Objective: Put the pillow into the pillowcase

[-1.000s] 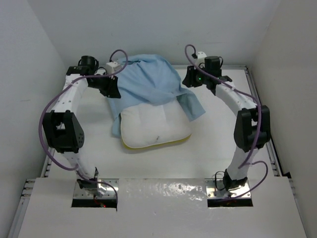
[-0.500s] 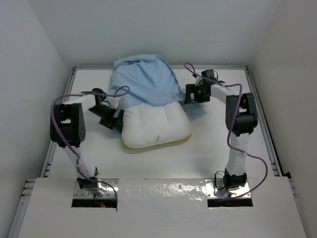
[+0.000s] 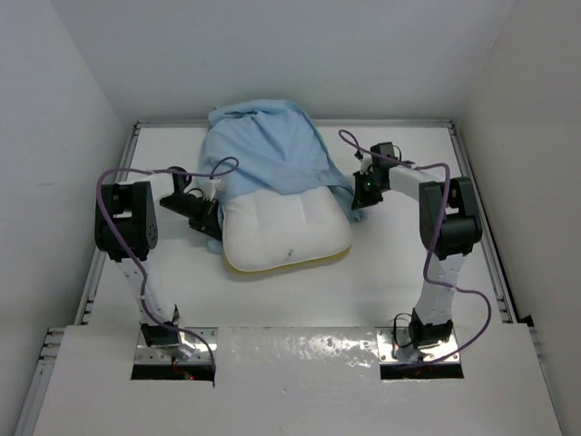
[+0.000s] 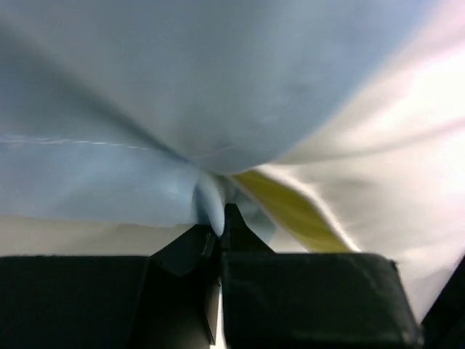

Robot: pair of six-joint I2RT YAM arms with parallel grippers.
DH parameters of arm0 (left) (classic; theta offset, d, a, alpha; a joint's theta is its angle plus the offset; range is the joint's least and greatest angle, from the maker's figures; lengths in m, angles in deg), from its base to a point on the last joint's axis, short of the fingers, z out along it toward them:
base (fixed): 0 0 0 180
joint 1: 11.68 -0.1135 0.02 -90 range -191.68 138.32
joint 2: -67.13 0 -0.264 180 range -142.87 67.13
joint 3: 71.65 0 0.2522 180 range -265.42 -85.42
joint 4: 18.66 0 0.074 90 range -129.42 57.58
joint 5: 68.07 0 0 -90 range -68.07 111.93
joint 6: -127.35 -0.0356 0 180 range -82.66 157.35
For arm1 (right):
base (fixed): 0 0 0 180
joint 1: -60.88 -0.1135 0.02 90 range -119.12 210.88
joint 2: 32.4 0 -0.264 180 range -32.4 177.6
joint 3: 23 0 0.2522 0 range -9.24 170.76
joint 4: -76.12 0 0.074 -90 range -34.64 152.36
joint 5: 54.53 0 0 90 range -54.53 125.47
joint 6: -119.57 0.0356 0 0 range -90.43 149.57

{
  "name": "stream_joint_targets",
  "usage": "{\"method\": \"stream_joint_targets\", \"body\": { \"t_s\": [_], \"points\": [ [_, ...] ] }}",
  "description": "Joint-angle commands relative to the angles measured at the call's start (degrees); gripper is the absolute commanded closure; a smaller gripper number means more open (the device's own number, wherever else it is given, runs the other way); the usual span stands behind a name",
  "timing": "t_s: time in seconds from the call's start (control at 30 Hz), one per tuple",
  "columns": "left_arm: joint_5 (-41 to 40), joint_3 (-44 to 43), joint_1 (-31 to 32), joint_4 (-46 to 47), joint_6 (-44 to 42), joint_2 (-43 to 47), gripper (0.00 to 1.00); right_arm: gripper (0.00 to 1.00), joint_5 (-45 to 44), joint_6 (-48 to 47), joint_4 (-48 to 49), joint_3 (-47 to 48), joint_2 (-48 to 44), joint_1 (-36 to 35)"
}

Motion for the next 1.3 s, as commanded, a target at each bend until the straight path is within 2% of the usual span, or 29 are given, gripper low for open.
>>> {"method": "stream_joint_targets", "body": {
  "t_s": [0.0,0.1,0.23,0.3,0.33,0.37,0.4,0.43,0.47,0.5,0.53,0.57,0.6,0.63,0.67,0.73,0.8,0.9,0.93,0.97,1.0,1.03,1.07,1.1,1.13,1.17,1.2,1.23,1.27],
  "points": [
    [6.7,-5.1,-0.9,-10.6,-10.9,2.3,1.0,1.0,1.6,5.1,-0.8,-2.3,-0.5,0.0],
    [15.1,-14.9,-3.0,-26.2,-23.8,3.0,1.0,1.0,6.4,9.3,4.2,-6.5,-8.0,-0.1],
    [21.7,-27.5,-5.9,-25.9,-19.3,9.1,1.0,1.0,13.8,16.8,8.3,-6.7,-19.3,-0.1],
    [24.3,-35.3,-6.0,-22.7,-10.5,9.5,1.0,1.0,17.3,24.4,15.3,-2.8,-25.5,0.1],
    [28.4,-45.6,-6.4,-20.6,-6.3,8.5,1.0,1.0,18.3,26.5,18.0,1.7,-27.0,0.1],
    [30.6,-50.8,-6.7,-17.1,6.4,8.1,1.0,1.0,18.3,28.3,20.1,4.7,-28.1,0.1],
    [32.9,-54.2,-7.0,-1.7,15.4,8.3,1.0,1.0,18.3,30.9,23.9,8.3,-28.5,0.6],
    [33.0,-58.0,-8.1,9.8,26.3,8.4,1.0,1.0,18.1,31.8,25.1,16.8,-27.9,1.1],
    [32.9,-60.2,-8.9,20.8,49.8,8.0,1.0,1.0,18.3,32.8,26.4,20.8,-27.0,1.9],
    [31.4,-62.7,-11.0,46.7,61.7,6.2,1.0,1.0,18.6,36.9,30.5,28.5,-25.1,4.1],
    [29.2,-63.5,-12.4,62.8,84.8,5.4,1.0,1.0,18.6,39.6,33.4,32.1,-24.1,5.7],
    [26.1,-65.7,-13.5,73.3,91.5,4.2,1.0,1.0,18.2,42.4,35.8,35.4,-23.1,7.0],
    [19.8,-69.7,-14.6,76.3,93.0,1.1,1.0,1.0,17.6,43.9,35.7,39.6,-21.9,8.1],
    [17.2,-78.9,-15.2,71.6,87.0,0.1,1.0,1.0,16.6,42.7,33.5,46.7,-20.5,8.1],
    [15.0,-80.8,-15.1,63.3,82.5,0.1,1.0,1.0,14.4,39.6,31.5,48.1,-20.7,8.1],
    [12.2,-77.6,-14.8,61.3,79.9,2.8,1.0,1.0,13.9,41.5,34.5,40.6,-24.5,8.1],
    [8.5,-77.6,-14.9,68.9,83.6,1.5,1.0,1.0,10.2,43.0,38.4,37.6,-25.8,8.1],
    [0.6,-87.5,-14.9,71.1,80.4,-1.3,1.0,1.0,7.4,34.8,24.0,63.7,-17.0,8.1],
    [1.3,-90.4,-14.5,70.1,79.7,-1.4,1.0,1.0,8.3,35.0,22.6,68.4,-16.0,8.1],
    [5.6,-86.8,-12.8,66.4,80.7,0.1,1.0,1.0,11.2,36.2,22.7,58.8,-18.6,8.0],
    [8.1,-82.4,-11.6,66.5,81.2,1.5,1.0,1.0,11.5,37.1,26.2,58.7,-22.2,7.2],
    [9.1,-78.9,-10.6,69.0,81.3,2.8,1.0,1.0,9.4,37.1,32.0,40.9,-26.4,5.9],
    [7.6,-77.6,-10.3,74.3,82.3,3.3,1.0,1.0,5.9,33.3,36.1,36.2,-29.7,4.7],
    [1.2,-84.9,-10.4,75.6,82.5,1.5,1.0,1.0,2.9,30.4,32.7,37.5,-30.1,3.7],
    [-1.3,-90.7,-10.5,75.4,77.9,-0.3,1.0,1.0,0.7,27.9,27.4,53.6,-27.2,3.8],
    [-2.0,-95.1,-10.4,75.1,75.6,-1.0,1.0,1.0,0.5,24.9,23.7,61.8,-24.1,3.8],
    [2.1,-96.0,-10.3,74.8,75.6,-0.5,1.0,1.0,1.2,25.3,20.9,67.6,-20.5,3.8],
    [5.2,-94.3,-9.8,71.4,76.9,0.5,1.0,1.0,4.3,26.1,18.9,67.5,-20.9,3.7],
    [8.7,-90.9,-8.4,56.5,73.8,1.6,1.0,1.0,5.9,27.1,18.1,61.8,-23.1,3.5]
  ]
}}
